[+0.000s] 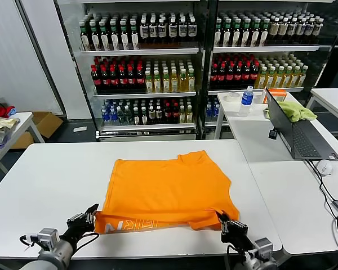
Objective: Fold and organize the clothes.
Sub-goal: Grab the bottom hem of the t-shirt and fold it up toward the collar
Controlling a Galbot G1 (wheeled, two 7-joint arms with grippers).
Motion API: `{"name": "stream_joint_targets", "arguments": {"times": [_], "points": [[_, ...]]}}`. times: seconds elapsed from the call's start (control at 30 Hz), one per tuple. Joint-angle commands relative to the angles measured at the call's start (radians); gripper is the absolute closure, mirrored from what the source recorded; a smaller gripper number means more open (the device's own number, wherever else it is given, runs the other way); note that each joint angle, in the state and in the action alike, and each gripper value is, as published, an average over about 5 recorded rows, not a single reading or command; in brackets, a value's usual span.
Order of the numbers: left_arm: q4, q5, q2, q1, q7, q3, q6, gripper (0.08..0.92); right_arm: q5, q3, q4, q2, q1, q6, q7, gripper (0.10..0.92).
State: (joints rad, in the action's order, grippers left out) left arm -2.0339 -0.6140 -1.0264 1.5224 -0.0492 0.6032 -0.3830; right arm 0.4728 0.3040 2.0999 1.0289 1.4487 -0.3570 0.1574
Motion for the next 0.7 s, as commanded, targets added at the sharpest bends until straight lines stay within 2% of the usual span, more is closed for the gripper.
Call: {"name": "stream_joint_targets", "arguments": {"times": [0.03, 0.3, 0.53, 0.6, 0.7], "points": [[0.145, -0.024, 0.004, -0.185, 0.032, -0.047, 0.014, 0.92, 0.005, -0.032, -0.065, 0.018, -0.094, -0.013, 0.001, 0.912], [0.197, -0.014, -0.001, -0.23, 0.044, -0.075, 0.019, 0.92, 0.005, -0.025, -0.082, 0.021, -0.092, -0.018, 0.007, 0.912], [0.164, -0.013, 0.002, -0.2, 0.038, -0.061, 0.019, 0.92, -0.004, -0.028, -0.079, 0.032, -0.083, -0.023, 0.008, 0.911], [0.149, -0.011, 0.002, -0.184, 0.034, -0.053, 0.024, 0.917, -0.009, -0.029, -0.089, 0.04, -0.096, -0.04, 0.015, 0.892], [0.123, -0.008, 0.003, -0.155, 0.034, -0.041, 0.035, 0.876, -0.009, -0.031, -0.111, 0.05, -0.119, -0.066, 0.024, 0.821]]}}
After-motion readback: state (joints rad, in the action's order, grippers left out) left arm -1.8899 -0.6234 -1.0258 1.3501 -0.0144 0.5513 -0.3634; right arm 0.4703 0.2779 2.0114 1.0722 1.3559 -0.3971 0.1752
